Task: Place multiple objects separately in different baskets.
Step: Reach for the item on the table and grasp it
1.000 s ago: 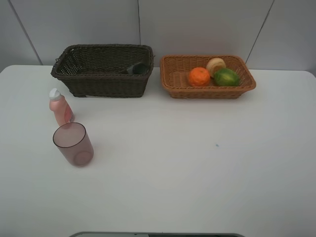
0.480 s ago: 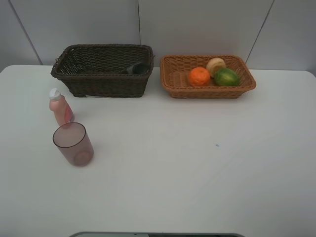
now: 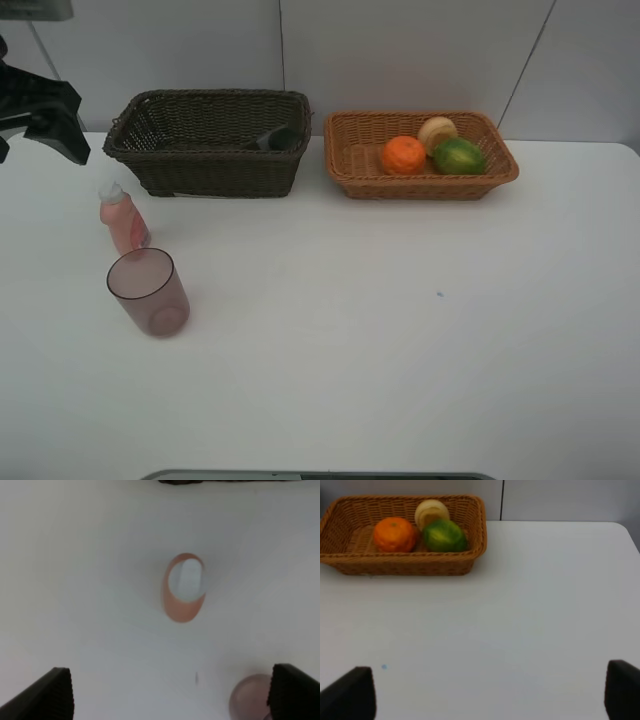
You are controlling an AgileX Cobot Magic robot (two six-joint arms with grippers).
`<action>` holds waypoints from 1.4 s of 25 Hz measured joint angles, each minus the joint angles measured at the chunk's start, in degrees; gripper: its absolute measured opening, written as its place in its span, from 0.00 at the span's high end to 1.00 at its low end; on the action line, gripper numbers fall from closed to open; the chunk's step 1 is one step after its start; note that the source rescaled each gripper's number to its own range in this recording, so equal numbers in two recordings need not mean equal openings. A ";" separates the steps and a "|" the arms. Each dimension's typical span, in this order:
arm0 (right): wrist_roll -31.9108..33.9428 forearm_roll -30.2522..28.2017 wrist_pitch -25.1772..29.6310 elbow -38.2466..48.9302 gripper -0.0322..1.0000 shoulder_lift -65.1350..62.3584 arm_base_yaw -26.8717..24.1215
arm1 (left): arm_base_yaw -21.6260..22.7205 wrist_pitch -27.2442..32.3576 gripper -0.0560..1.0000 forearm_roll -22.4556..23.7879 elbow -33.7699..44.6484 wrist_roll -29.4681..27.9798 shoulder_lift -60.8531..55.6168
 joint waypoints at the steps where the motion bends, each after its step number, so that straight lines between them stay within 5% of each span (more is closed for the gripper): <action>1: 0.00 0.00 0.00 0.00 0.07 0.00 0.00 | -0.56 0.24 0.00 0.00 -1.76 0.00 2.38; 35: 0.00 0.00 0.00 0.00 0.07 0.00 0.00 | -1.93 -9.96 0.00 0.20 -6.19 -0.05 25.33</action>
